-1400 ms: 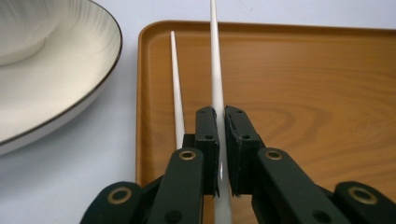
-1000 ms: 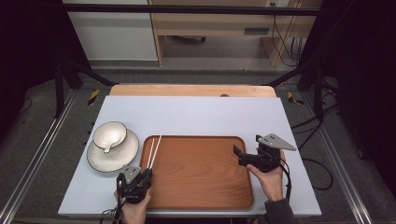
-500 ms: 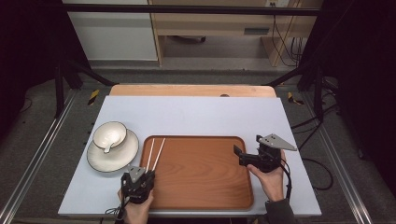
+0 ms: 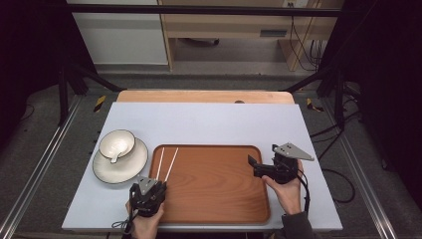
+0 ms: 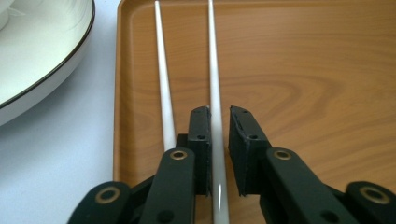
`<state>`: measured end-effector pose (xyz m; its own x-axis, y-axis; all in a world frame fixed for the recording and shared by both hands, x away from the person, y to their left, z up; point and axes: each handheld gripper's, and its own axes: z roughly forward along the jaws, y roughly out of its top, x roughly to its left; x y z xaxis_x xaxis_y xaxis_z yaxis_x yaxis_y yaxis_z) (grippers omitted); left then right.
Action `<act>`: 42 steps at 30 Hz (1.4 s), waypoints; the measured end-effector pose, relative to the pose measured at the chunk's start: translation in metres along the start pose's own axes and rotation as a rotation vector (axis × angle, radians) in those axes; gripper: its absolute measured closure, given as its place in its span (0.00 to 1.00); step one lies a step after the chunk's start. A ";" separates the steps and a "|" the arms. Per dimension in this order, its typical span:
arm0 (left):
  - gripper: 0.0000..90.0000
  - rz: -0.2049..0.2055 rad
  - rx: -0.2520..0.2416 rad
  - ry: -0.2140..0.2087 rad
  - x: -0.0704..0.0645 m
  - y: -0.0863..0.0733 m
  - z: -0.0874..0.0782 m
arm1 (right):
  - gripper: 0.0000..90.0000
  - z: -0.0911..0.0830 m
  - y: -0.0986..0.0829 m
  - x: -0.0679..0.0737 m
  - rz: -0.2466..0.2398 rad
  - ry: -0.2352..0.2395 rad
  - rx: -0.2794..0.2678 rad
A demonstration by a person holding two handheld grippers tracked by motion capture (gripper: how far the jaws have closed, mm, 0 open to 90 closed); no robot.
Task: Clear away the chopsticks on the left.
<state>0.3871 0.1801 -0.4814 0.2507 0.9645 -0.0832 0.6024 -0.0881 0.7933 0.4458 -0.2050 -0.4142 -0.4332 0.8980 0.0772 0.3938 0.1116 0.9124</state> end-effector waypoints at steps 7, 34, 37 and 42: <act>0.72 0.043 -0.112 -0.075 0.008 0.020 -0.016 | 0.06 -0.001 0.000 -0.002 0.004 -0.005 -0.001; 0.18 0.359 -0.075 -0.321 0.051 0.072 -0.028 | 0.06 -0.005 -0.003 -0.008 0.016 -0.028 -0.004; 0.17 0.334 -0.081 -0.342 0.059 0.067 -0.029 | 0.06 -0.004 -0.004 -0.008 0.019 -0.030 -0.002; 0.15 0.331 -0.103 -0.336 0.069 0.061 -0.035 | 0.06 -0.003 -0.005 -0.008 0.020 -0.032 0.007</act>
<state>0.4148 0.2496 -0.4173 0.6575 0.7534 0.0066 0.3752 -0.3350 0.8643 0.4453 -0.2142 -0.4182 -0.3988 0.9134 0.0822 0.4075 0.0961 0.9081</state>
